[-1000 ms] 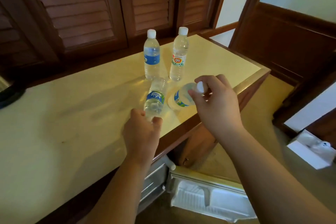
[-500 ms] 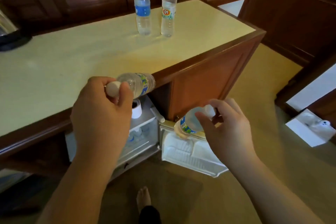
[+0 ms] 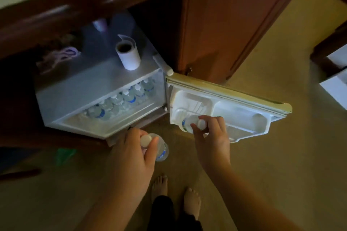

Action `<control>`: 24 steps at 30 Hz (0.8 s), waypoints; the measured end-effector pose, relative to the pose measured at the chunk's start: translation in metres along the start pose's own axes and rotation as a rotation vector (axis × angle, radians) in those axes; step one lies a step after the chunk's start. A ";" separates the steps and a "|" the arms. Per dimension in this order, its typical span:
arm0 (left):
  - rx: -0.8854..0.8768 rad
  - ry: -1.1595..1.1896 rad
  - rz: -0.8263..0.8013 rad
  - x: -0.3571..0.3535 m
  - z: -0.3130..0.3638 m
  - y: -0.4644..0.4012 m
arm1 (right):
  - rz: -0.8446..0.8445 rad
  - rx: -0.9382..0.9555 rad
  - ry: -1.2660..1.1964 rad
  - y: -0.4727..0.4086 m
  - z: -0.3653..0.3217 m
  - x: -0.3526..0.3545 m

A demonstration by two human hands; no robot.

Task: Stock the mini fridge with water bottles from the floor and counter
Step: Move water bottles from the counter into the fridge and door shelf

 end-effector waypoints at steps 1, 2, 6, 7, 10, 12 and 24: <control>0.015 0.010 -0.015 -0.020 -0.012 -0.003 | 0.001 0.009 0.013 -0.002 0.015 -0.016; 0.029 0.024 -0.031 -0.039 -0.023 -0.005 | 0.000 0.022 0.031 -0.003 0.030 -0.032; 0.082 0.078 -0.080 -0.106 -0.063 -0.015 | 0.025 0.065 0.086 -0.004 0.091 -0.090; 0.085 0.088 -0.082 -0.121 -0.071 -0.018 | 0.039 0.070 0.090 -0.003 0.105 -0.101; 0.077 0.122 -0.075 -0.158 -0.087 -0.026 | 0.077 0.045 0.104 -0.002 0.145 -0.129; 0.070 0.137 -0.083 -0.179 -0.093 -0.032 | 0.122 0.005 0.099 0.000 0.165 -0.139; -0.104 0.172 -0.080 -0.254 -0.071 -0.059 | 0.315 -0.220 0.048 -0.001 0.248 -0.120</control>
Point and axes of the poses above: each hand's wrist, its own y-axis away from the middle knuckle, its own x-axis out of the back of the hand, z = x × y, the point moved 6 cm from there along -y, towards the middle knuckle, and after that the axes turned 2 degrees about -y, right-handed, at the moved point
